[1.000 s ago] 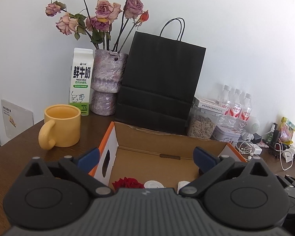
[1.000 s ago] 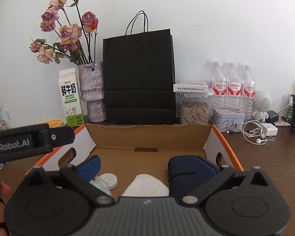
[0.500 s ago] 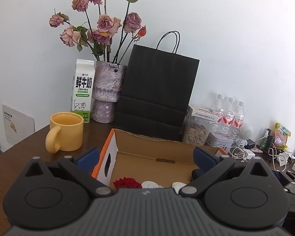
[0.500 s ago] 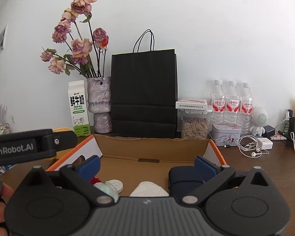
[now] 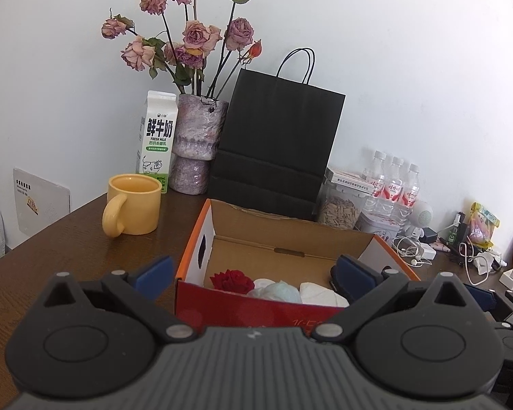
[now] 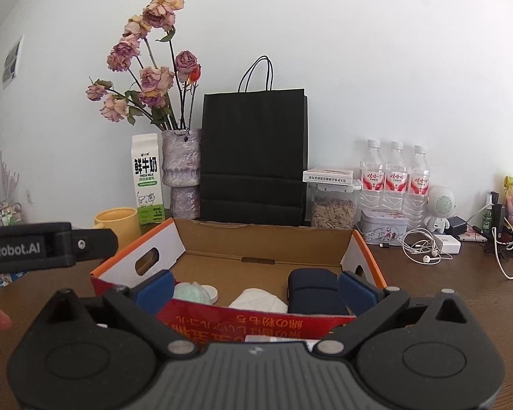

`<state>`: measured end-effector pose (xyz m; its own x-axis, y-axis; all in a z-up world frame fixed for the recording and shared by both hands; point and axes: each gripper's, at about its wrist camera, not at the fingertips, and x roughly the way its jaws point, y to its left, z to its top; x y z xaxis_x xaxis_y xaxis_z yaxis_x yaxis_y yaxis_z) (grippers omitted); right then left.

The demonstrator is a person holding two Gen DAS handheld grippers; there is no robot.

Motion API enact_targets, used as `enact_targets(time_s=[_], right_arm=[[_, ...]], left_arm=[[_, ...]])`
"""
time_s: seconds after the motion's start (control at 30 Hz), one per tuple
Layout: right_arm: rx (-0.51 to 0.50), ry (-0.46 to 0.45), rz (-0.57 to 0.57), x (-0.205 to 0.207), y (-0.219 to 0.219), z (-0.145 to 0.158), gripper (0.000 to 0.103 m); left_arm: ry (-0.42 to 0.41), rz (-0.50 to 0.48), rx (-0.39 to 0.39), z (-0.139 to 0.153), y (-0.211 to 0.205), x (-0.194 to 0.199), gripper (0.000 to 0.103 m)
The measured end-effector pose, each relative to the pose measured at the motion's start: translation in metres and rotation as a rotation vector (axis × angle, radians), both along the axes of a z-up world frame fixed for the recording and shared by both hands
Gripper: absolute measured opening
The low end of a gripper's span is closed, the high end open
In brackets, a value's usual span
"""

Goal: Organize objects
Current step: 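Move both tools back from the box toward the items on the table, then grasp the yellow-and-white plush sheep with left tool while right tool approaches the braided cable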

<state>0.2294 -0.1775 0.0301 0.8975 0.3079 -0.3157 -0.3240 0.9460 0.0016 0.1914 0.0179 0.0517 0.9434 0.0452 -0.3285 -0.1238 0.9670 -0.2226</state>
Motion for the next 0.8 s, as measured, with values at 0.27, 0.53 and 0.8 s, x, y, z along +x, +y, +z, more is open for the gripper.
enact_targets(time_s=[0.27,0.53,0.8], right_arm=[[-0.024,0.051,0.006,-0.027,-0.012,-0.015,0.102],[-0.079,0.129,0.022,-0.047,-0.012,-0.039,0.102],[-0.148,0.230,0.009,-0.043,-0.009,-0.066,0.102]], left_arm=[[0.050,0.001,0.014,-0.008,0.003,-0.024,0.103],[0.131,-0.023,0.024,-0.023,-0.002,-0.043,0.103],[0.278,-0.055,0.045,-0.054,-0.016,-0.047,0.103]])
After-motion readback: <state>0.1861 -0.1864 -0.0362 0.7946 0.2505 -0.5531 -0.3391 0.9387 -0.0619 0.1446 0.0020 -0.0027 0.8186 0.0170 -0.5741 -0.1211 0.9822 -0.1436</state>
